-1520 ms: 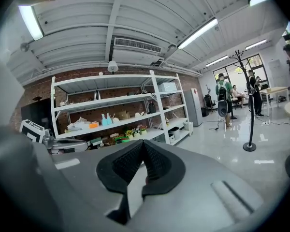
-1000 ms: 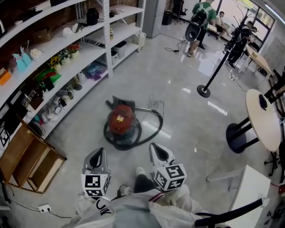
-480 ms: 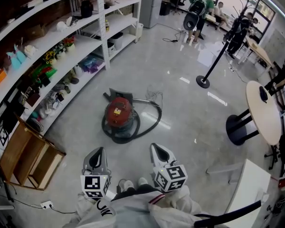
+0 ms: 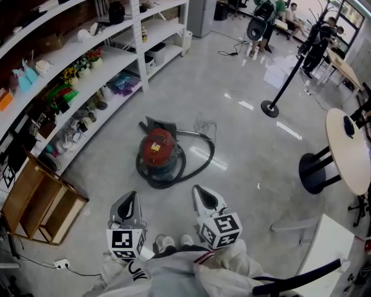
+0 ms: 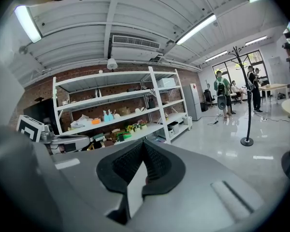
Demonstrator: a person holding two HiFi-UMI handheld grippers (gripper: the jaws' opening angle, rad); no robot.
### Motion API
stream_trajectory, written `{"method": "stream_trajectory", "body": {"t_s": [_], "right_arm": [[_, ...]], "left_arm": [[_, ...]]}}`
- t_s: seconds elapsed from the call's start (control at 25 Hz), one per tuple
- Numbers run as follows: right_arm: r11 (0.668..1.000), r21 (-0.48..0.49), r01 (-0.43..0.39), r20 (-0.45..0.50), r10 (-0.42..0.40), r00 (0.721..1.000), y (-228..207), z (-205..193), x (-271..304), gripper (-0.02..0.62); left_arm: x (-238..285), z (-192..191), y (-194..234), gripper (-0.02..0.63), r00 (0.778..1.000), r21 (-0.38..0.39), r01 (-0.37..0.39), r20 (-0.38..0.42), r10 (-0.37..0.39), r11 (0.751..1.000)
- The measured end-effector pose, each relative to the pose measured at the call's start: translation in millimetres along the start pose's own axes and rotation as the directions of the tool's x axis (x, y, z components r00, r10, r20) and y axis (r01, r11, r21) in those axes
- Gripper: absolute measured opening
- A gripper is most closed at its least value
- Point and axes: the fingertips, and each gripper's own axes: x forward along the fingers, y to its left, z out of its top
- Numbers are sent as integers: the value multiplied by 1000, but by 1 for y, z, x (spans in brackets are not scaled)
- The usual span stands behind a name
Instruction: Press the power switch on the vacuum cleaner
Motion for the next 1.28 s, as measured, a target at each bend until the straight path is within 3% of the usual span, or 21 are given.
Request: {"method": "stream_trajectory", "body": {"t_s": [0.36,1.28], "right_arm": [[999,-4,-36,1,36,999,-9,6,4,-1],[997,-26,-78,9,79,997,-16,15,19,-2]], "left_arm": [[9,6,-18,0,1000,13,-8,-2,8,1000],[24,19,-15,0,998,28,-53,27,52,998]]}}
